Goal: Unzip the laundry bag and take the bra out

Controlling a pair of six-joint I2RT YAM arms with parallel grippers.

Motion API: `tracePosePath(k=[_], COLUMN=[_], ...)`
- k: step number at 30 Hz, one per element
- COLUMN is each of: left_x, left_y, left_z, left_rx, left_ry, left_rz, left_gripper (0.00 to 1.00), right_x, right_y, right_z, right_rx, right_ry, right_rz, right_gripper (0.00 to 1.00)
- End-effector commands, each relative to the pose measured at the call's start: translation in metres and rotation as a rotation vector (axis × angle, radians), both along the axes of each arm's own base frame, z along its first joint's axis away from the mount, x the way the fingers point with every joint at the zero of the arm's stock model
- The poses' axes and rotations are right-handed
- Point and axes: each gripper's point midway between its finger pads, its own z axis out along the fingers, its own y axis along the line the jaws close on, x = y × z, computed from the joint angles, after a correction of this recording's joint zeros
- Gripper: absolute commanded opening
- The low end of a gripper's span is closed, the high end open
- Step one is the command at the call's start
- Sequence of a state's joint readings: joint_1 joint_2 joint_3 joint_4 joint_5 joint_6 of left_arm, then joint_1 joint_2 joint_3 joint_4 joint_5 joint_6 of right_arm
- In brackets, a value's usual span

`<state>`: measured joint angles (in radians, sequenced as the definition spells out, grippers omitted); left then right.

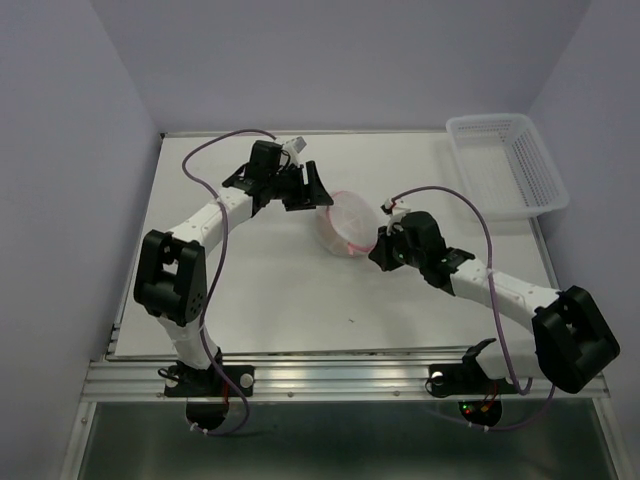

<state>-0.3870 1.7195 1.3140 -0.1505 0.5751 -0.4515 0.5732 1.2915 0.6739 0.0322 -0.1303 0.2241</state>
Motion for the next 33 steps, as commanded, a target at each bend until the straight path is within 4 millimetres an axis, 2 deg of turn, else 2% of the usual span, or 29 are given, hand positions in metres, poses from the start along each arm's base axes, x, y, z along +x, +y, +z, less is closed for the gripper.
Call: tracePosePath(k=[1,4,5,8,9,11,16,20,21,23,24,28,31,33], left_x=[0.013,0.007,0.006,-0.007,-0.011,-0.022,-0.047,-0.068,-0.078,-0.080,-0.087,-0.088,-0.083,-0.080], left_y=[0.002,0.003,0.003,0.007,0.008,0.010,0.007,-0.006,-0.007,-0.014,-0.018,-0.032,-0.043,-0.048], left_z=[0.008,-0.002,-0.003,-0.011,-0.003,0.000,0.000,0.000,-0.007,-0.004,-0.011,-0.020,-0.020,-0.018], left_rx=[-0.018,-0.023,-0.028,-0.040,-0.054,-0.072,-0.104,-0.166,-0.189,-0.244,-0.250,-0.245,-0.265,-0.272], left_ry=[-0.031,0.011,0.012,0.049,0.036,0.047,0.079,0.092,0.133,0.115,0.147,0.165,0.175,0.175], left_rz=[0.008,0.021,0.025,0.048,0.052,0.070,0.094,0.114,0.136,0.140,0.144,0.121,0.109,0.104], left_gripper=[0.77,0.95,0.96,0.96,0.97,0.98,0.99,0.99,0.99,0.99,0.99,0.99,0.85,0.70], right_x=[-0.007,-0.004,-0.007,-0.016,-0.019,-0.023,-0.019,-0.016,-0.018,-0.020,-0.020,-0.019,-0.024,-0.025], right_y=[0.023,0.030,0.035,0.048,0.051,0.060,0.071,0.079,0.083,0.088,0.089,0.089,0.092,0.091], right_z=[0.017,0.023,0.025,0.028,0.029,0.033,0.040,0.043,0.043,0.044,0.044,0.046,0.046,0.046], right_rx=[0.129,0.181,0.195,0.234,0.238,0.253,0.285,0.304,0.306,0.309,0.311,0.310,0.313,0.311], right_ry=[0.039,0.061,0.066,0.097,0.102,0.103,0.094,0.094,0.094,0.091,0.094,0.086,0.091,0.091], right_rz=[0.063,0.025,0.029,0.041,0.041,0.047,0.030,0.031,0.043,0.058,0.060,0.060,0.077,0.081], right_gripper=[0.01,0.01,0.01,0.01,0.01,0.01,0.01,0.01,0.01,0.01,0.01,0.01,0.01,0.01])
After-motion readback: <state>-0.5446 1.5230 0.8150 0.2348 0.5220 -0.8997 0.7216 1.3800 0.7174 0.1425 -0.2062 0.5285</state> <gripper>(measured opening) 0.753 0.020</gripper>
